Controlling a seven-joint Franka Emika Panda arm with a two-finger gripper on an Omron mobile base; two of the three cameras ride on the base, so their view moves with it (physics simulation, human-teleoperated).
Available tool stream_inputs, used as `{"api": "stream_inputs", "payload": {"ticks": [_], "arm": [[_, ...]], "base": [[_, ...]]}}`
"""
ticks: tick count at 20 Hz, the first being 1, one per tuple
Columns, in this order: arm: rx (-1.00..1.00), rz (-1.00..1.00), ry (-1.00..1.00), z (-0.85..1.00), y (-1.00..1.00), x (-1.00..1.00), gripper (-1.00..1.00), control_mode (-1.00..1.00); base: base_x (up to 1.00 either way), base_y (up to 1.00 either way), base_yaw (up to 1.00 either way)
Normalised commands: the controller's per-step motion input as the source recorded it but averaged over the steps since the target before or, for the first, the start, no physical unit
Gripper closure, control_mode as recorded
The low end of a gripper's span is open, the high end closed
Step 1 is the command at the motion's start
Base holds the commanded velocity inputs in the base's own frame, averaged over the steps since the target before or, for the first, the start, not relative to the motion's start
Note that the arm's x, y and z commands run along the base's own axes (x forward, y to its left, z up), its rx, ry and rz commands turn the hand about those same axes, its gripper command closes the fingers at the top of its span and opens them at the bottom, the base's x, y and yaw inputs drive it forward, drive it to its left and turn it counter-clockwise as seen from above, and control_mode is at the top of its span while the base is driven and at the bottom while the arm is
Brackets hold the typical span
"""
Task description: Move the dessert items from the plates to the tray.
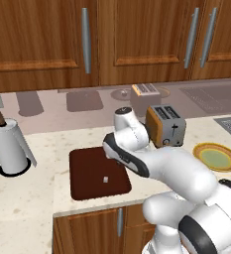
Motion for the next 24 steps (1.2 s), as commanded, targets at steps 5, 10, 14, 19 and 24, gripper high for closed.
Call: {"api": "stream_inputs", "payload": {"ticks": [5,10,14,19,24], "arm": [[0.00,0.10,-0.02,0.22,-0.71,-0.01,-1.00,-1.00],[0.00,0.07,0.00,0.25,-0.61,0.00,-1.00,-1.00],[0.08,0.07,0.00,0.21,-0.78,0.00,-1.00,-1.00],[0.09,0.07,0.00,0.05,-0.71,0.00,-1.00,-1.00],[0.10,0.02,0.00,0.00,-0.38,0.00,-1.00,-1.00]], "base": [[0.00,0.00,0.00],[0.00,0.00,0.00],[0.00,0.00,0.00],[0.00,0.00,0.00],[0.00,0.00,0.00]]}}
